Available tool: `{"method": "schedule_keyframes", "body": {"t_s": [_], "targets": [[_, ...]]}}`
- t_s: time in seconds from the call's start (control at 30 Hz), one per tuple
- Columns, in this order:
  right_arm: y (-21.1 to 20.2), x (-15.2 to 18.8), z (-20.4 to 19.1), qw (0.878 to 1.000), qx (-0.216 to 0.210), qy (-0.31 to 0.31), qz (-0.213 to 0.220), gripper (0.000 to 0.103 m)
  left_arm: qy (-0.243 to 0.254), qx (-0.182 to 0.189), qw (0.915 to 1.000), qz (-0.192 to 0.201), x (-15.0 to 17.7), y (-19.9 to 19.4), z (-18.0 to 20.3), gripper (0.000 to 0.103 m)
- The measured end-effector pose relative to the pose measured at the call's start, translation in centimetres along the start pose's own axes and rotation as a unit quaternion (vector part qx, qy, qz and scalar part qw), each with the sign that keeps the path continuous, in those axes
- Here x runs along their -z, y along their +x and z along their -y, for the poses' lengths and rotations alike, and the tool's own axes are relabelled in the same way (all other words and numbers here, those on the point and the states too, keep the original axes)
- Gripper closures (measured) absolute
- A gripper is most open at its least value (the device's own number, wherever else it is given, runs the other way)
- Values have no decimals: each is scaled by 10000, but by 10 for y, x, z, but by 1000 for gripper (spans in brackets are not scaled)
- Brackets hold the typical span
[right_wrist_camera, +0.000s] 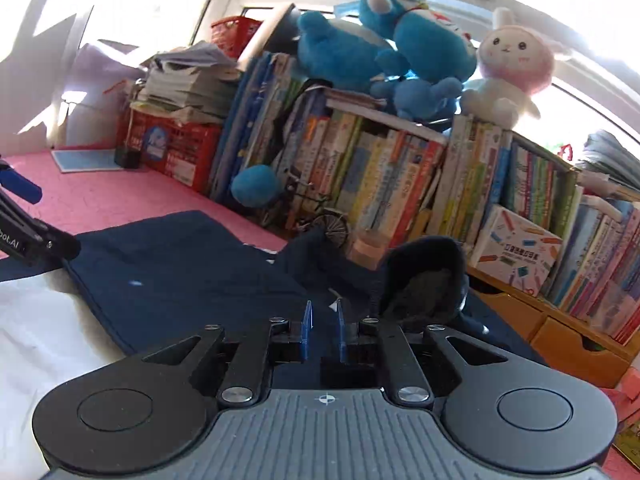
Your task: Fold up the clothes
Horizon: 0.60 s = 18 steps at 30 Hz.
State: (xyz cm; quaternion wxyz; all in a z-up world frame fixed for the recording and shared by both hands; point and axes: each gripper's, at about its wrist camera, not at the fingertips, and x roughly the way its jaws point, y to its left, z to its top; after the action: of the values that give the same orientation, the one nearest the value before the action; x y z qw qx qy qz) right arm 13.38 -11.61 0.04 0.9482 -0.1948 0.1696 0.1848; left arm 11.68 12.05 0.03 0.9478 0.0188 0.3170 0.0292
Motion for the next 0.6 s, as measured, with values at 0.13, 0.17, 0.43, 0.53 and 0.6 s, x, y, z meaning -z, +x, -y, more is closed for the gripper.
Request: {"method": "schedule_keyframes", "body": {"t_s": [0.13,0.17,0.43,0.53,0.6], "targets": [[-10,9,-27,9992,-226,-192,-275,35,-262,401,9988,-134,0,3,-11,7],[-16,13,-27,9992,-201,-186,-294,32,-317,538,9979,-169,-2,4,-11,7],[-48,49,23,9948,543,698,-495,21,-205,1543,9871,-369,-41,41,63,0],[-50,68,43,9874,643,1295,-648,20,-256,1692,9837,-547,-57,65,93,0],[-49,80,50,9825,609,1614,-700,20,-421,1624,9836,-669,-63,86,106,0]]}}
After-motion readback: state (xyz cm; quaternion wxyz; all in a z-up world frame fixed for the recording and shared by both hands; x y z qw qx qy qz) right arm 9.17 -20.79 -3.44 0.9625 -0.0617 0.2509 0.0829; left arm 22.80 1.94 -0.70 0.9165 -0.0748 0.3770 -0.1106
